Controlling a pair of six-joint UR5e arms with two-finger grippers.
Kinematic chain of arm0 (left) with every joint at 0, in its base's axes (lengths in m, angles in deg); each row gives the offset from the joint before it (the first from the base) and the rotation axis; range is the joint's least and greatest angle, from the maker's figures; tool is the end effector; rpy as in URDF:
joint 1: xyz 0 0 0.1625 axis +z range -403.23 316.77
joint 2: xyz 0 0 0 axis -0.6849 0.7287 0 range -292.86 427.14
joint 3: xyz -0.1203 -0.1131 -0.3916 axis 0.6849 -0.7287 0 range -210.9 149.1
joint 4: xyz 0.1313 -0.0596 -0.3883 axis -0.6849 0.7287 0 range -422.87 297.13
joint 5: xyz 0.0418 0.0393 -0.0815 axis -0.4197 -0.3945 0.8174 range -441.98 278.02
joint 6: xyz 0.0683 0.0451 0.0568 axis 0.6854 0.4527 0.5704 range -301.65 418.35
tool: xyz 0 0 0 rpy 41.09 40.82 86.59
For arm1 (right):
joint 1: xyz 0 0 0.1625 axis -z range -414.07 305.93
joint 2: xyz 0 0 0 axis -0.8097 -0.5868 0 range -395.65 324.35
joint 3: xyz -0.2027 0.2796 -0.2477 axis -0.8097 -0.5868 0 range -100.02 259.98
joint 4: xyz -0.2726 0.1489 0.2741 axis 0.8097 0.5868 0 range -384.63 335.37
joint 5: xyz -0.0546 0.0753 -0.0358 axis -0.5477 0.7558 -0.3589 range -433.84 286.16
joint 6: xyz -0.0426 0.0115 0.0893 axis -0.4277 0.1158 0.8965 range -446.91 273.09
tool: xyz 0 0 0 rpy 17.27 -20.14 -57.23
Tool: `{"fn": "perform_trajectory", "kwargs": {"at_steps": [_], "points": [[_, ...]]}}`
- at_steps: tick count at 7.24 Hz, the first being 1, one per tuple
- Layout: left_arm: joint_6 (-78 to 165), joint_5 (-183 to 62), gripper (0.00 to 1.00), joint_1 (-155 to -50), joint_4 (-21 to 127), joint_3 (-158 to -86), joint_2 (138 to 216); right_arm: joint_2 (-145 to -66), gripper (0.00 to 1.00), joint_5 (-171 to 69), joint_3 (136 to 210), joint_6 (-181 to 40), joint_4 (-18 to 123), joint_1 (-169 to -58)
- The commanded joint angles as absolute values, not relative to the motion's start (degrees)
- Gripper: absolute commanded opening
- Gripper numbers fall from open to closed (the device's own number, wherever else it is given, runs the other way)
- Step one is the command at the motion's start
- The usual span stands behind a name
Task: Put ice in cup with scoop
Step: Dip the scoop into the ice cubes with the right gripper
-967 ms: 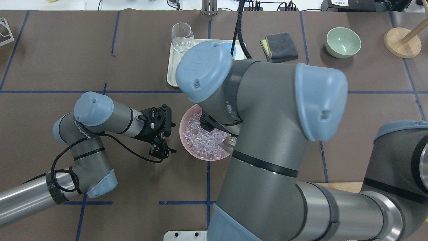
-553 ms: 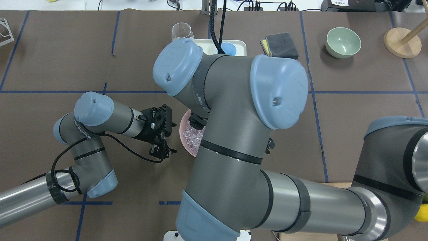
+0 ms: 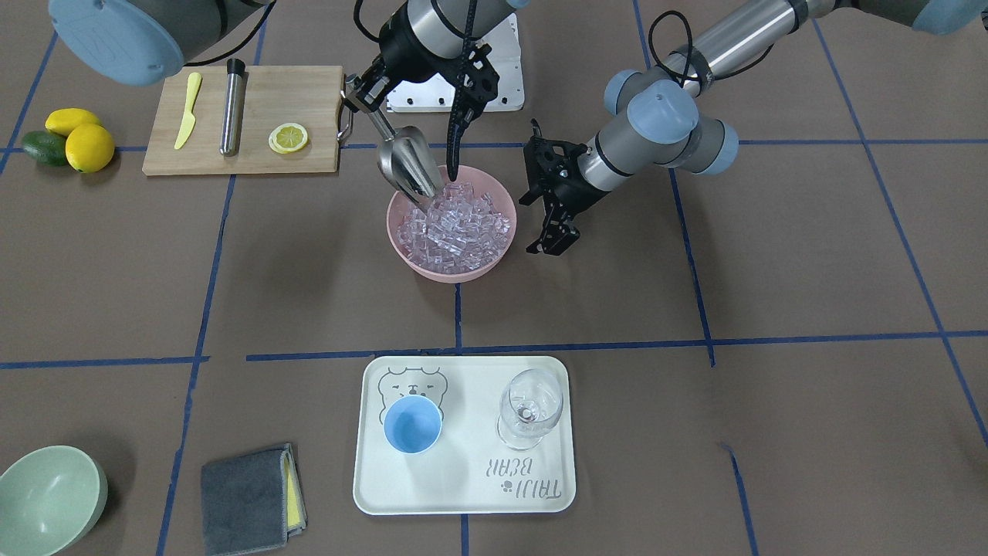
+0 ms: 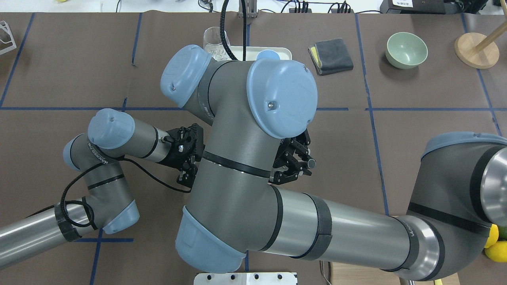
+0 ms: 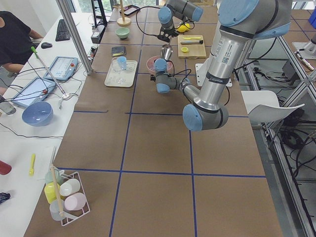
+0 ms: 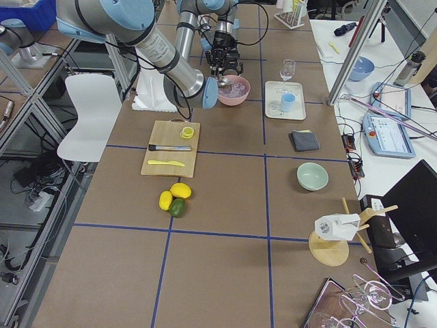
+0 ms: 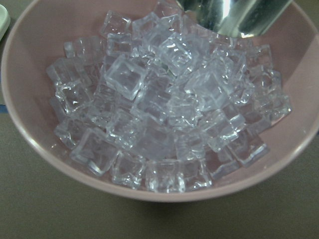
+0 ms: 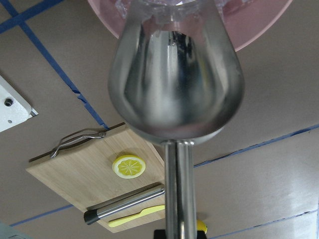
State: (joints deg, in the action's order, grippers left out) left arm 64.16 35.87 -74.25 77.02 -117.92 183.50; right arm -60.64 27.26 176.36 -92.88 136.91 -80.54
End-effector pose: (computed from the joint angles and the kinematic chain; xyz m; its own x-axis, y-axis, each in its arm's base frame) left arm 0.5223 -0.4155 0.3175 0.0470 0.9982 -0.0368 -0.2528 0.0475 0.9664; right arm -0.4949 -0.3741 0.0683 0.3424 -0.9198 0.1916 0.9359 0.3520 0.0172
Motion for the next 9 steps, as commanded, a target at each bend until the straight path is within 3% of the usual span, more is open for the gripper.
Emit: {"fn": "perform_trajectory", "kwargs": {"at_steps": [1,9], "points": [[64.2,35.9,1.0,-74.2,77.1,-118.0,183.5,-60.5,0.0,26.6,174.9,-93.8,136.6,-80.8],[64.2,35.9,1.0,-74.2,78.0,-118.1,183.6,-63.9,0.0,28.5,171.7,-93.7,124.4,-81.6]]}}
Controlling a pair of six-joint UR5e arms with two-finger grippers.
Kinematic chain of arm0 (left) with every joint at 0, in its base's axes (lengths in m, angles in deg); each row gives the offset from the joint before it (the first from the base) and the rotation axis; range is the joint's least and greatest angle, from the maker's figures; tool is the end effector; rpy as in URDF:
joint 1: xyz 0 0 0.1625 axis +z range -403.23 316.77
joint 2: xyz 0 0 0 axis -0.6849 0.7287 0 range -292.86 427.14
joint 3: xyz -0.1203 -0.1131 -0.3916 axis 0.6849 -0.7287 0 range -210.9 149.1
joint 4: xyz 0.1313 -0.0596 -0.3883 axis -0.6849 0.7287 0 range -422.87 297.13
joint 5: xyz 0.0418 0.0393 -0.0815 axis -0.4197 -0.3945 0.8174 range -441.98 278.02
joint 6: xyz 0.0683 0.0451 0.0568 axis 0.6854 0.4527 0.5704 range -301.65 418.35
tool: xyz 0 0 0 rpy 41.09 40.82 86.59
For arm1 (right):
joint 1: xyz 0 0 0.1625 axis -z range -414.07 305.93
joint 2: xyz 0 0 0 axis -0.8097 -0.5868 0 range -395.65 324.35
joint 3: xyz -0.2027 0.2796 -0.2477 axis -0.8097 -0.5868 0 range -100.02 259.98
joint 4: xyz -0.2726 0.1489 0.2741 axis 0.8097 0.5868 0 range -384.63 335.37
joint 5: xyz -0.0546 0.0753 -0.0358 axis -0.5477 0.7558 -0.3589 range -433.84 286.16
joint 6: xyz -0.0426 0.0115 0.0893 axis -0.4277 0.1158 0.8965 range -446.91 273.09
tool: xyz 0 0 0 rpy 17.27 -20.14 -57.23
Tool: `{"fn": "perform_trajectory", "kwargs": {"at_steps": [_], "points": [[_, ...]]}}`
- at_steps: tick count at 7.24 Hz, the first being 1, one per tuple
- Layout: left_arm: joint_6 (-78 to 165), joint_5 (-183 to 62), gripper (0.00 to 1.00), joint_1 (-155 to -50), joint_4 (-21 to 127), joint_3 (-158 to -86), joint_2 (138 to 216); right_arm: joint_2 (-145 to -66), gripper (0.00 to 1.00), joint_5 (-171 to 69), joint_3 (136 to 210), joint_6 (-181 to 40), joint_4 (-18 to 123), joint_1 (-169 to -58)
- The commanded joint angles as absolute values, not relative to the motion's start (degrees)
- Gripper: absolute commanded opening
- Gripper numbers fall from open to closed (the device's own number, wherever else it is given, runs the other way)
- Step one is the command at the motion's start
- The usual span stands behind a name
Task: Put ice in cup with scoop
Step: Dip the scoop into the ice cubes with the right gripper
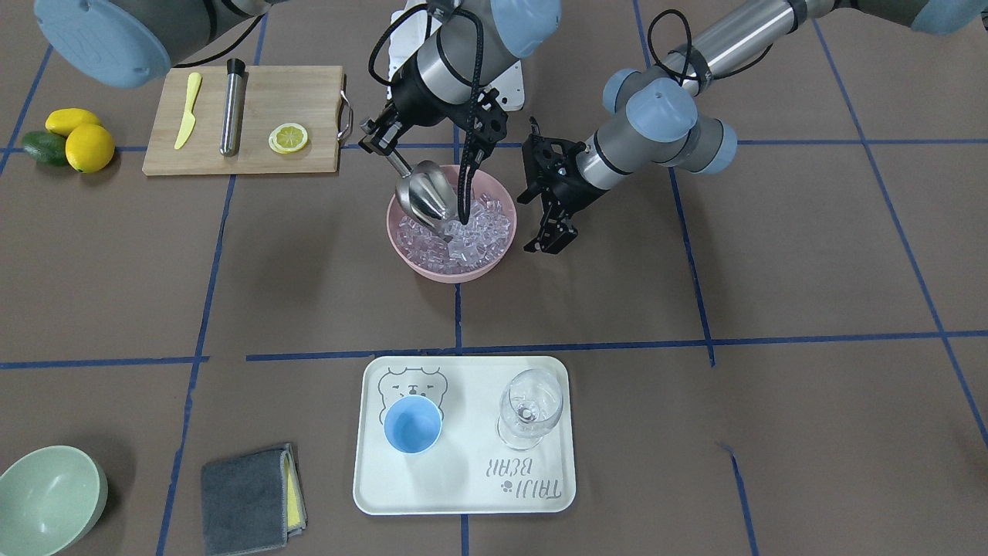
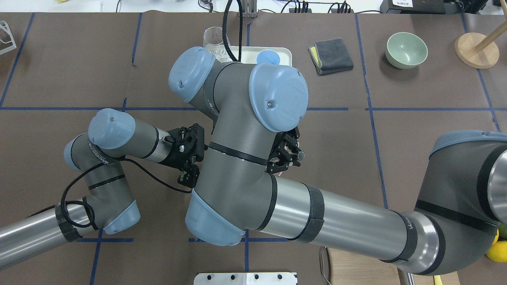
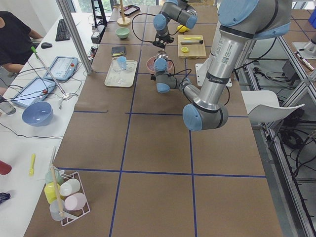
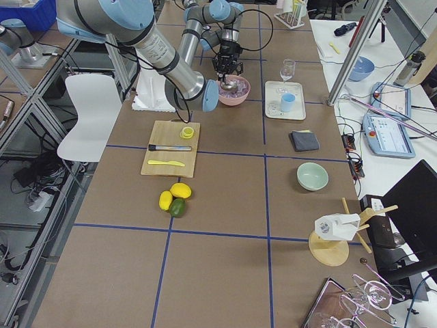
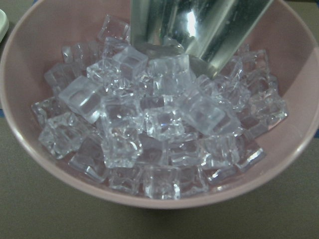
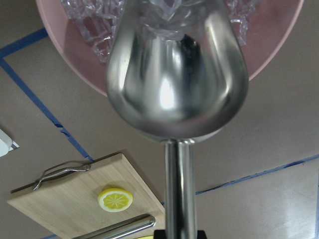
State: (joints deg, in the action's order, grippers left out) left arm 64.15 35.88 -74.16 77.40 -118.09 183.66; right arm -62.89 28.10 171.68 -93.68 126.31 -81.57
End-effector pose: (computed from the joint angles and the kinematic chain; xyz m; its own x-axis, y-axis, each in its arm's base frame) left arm 0.5223 -0.4143 0.3136 0.0449 0.9985 -0.0312 -0.2425 0.0412 0.9693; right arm -0.5266 -0.4014 0.0943 0.3331 -0.9219 0.1977 0.9311 0.3547 0.0851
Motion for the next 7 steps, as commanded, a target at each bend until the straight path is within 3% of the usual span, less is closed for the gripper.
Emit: {"fn": "perform_trajectory", "kwargs": {"at_steps": [1,7], "points": [[64.1,35.9,1.0,-74.2,78.1,-118.1,183.6,-65.1,0.0,30.0,172.0,-93.7,122.8,-81.8],[62.4,35.8,1.0,-74.3,78.5,-118.1,184.1,-74.0,0.0,32.9,177.0,-94.2,113.8,-83.3]]}}
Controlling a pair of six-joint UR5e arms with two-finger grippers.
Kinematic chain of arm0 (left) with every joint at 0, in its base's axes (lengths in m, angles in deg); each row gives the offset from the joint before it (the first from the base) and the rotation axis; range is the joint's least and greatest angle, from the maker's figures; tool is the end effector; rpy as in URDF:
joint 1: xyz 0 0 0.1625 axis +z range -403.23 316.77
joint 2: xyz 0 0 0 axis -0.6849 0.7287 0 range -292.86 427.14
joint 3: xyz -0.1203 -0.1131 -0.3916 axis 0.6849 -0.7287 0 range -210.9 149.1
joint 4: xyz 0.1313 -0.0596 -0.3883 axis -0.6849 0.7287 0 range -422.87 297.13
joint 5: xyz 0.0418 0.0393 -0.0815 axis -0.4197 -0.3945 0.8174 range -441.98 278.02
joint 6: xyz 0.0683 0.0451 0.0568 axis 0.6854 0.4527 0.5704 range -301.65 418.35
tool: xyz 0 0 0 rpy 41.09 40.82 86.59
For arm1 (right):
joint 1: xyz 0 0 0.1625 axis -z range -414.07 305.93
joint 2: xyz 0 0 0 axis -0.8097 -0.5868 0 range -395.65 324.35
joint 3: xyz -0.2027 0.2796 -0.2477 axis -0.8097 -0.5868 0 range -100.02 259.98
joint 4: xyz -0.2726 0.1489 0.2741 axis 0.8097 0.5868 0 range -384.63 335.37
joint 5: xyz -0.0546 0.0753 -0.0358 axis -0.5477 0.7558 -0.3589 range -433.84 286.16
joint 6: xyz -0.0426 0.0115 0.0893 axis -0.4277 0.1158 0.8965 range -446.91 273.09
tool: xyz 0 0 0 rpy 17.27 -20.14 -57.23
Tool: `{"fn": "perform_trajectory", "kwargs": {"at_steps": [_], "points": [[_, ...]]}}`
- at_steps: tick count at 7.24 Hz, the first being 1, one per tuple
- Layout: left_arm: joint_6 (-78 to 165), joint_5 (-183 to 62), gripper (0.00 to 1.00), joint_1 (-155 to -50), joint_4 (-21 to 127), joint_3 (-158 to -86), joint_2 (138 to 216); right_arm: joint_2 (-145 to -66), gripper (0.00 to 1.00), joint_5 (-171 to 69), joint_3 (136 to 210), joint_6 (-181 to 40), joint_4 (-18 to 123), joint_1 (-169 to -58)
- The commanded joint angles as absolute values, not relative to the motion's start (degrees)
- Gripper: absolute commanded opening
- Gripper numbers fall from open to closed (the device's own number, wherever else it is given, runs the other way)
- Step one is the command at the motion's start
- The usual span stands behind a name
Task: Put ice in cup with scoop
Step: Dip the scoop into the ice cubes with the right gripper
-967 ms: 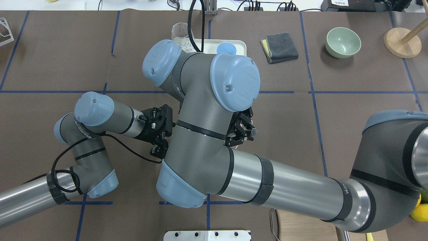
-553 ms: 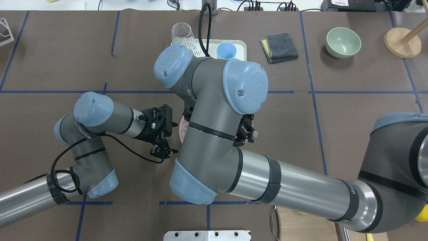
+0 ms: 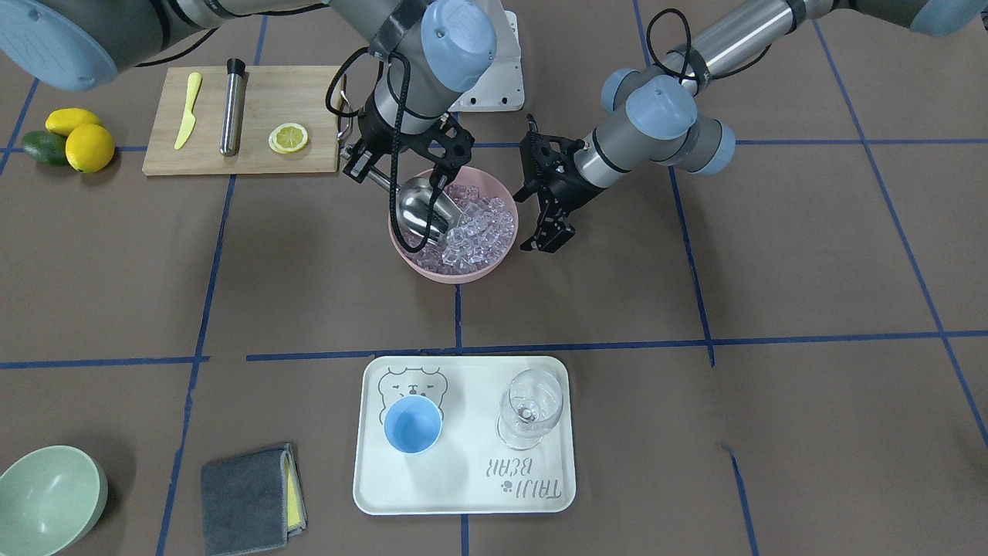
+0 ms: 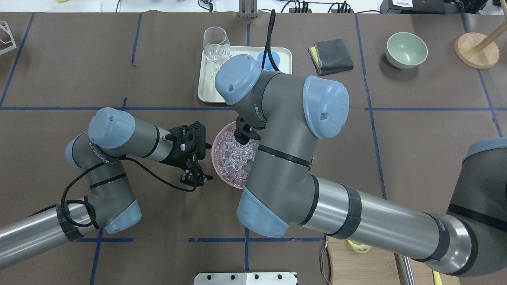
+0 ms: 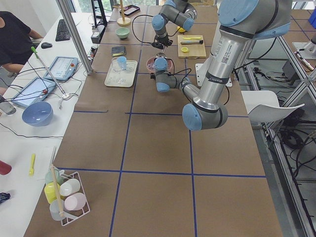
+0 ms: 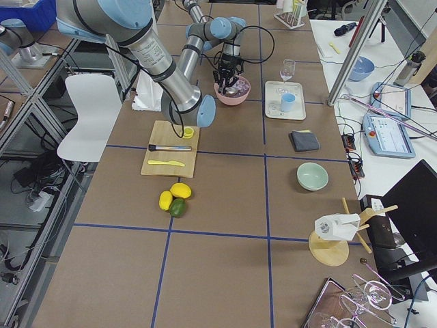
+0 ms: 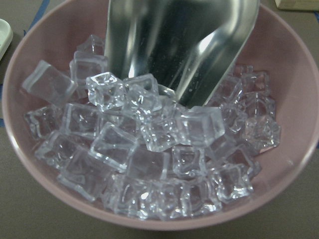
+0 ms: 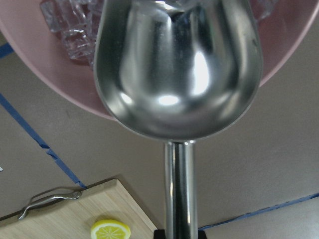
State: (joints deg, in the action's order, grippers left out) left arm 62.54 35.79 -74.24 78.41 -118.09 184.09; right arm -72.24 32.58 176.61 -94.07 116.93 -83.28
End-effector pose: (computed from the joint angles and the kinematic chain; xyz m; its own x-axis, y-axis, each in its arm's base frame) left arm 0.5216 -0.4150 0.3066 0.0535 0.9975 -0.0462 -0.2203 0.0570 0.9738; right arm -0.5157 -0.4090 0.1558 0.3208 -0.9111 0.2589 0.9104 0.3720 0.1810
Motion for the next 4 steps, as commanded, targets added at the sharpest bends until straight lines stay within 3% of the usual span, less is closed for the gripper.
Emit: {"fn": "perform_trajectory", "kwargs": {"at_steps": [1,4], "points": [[61.7,35.8,1.0,-74.3,78.5,-118.1,184.2,-75.6,0.0,34.5,177.0,-94.2,110.9,-83.3],[61.4,35.8,1.0,-74.3,78.5,-118.1,184.6,-77.4,0.0,35.8,177.0,-94.4,107.0,-83.4]]}}
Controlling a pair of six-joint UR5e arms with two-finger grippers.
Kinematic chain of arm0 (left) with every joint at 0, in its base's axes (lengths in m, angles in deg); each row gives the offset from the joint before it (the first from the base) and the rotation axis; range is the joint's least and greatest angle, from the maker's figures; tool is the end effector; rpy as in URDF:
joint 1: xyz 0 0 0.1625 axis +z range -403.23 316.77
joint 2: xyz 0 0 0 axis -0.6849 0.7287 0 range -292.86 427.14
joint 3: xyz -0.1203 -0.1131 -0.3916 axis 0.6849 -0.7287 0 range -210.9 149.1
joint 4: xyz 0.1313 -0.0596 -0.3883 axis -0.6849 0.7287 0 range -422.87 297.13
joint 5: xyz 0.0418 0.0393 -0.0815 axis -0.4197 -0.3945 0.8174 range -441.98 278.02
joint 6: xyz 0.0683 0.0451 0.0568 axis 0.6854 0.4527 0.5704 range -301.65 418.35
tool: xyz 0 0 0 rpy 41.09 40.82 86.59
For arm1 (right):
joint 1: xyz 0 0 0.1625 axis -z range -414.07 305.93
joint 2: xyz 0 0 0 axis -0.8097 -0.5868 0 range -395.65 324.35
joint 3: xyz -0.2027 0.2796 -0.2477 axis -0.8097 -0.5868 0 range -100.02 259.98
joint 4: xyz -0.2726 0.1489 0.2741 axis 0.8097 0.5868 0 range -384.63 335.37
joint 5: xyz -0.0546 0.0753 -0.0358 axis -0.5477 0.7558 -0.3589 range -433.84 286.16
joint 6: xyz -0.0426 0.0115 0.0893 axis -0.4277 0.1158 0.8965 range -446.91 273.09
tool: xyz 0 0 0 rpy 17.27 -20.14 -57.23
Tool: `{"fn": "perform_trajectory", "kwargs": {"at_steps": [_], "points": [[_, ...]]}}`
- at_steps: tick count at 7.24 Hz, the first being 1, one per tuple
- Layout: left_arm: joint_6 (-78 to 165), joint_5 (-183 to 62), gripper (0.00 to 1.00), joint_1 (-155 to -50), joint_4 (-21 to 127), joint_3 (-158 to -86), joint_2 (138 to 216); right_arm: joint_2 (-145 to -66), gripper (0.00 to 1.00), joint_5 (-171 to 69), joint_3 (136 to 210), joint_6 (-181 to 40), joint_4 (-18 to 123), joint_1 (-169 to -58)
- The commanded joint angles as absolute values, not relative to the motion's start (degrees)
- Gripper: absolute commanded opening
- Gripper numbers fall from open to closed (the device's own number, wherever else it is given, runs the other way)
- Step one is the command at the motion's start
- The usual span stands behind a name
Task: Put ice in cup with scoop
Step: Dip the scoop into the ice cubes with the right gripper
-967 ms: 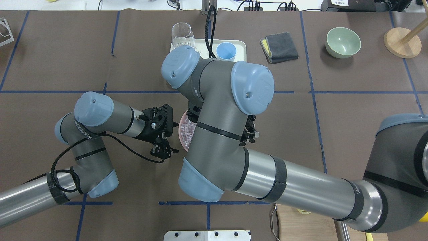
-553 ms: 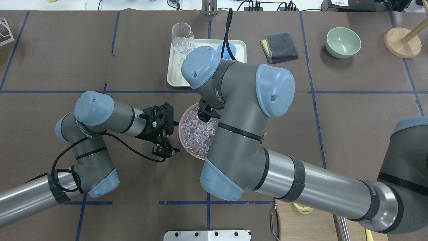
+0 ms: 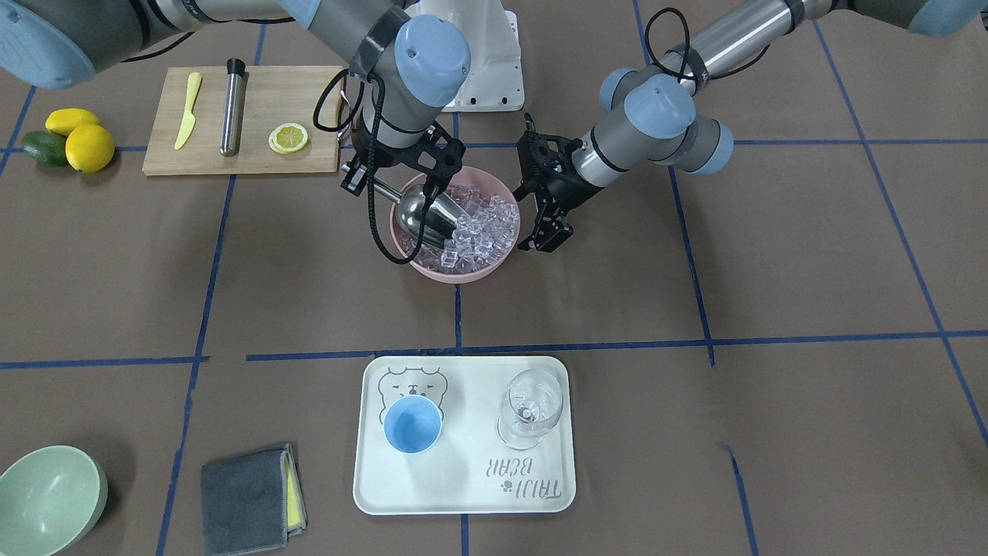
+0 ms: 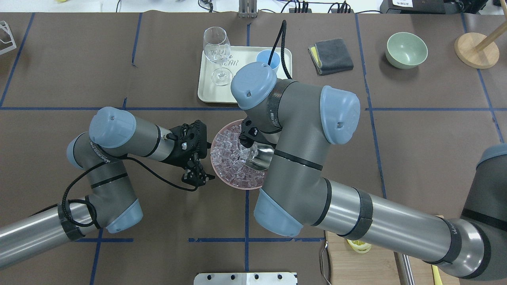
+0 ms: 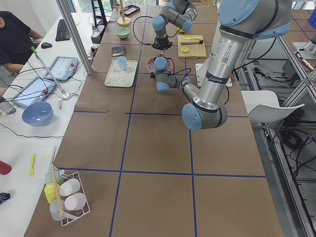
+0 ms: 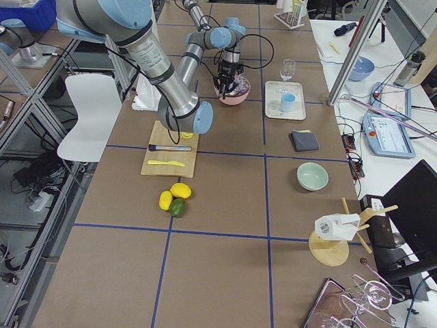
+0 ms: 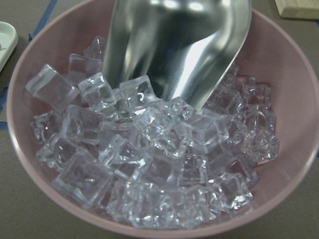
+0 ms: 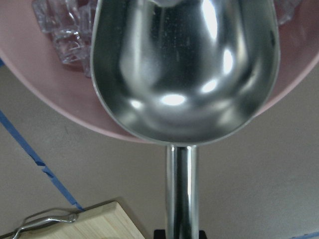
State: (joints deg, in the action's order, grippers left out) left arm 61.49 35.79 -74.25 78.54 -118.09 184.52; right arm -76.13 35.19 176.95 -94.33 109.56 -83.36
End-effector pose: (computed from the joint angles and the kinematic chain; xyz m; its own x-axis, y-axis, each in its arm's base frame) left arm 0.5223 -0.4156 0.3014 0.0572 0.9966 -0.0595 -0.2111 0.0704 0.9749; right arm -0.5238 -0.4096 0.1822 0.2886 -0.9130 0.2883 0.8970 0.3631 0.2522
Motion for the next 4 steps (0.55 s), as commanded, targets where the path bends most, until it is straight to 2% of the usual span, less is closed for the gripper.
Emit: {"fn": "perform_trajectory", "kwargs": {"at_steps": [1,4], "points": [[61.4,35.8,1.0,-74.3,78.5,-118.1,184.6,-79.4,0.0,37.1,177.0,-94.4,103.5,-83.5],[61.3,35.8,1.0,-74.4,78.5,-118.2,184.7,-82.8,0.0,38.8,179.5,-94.6,99.4,-84.2]]}}
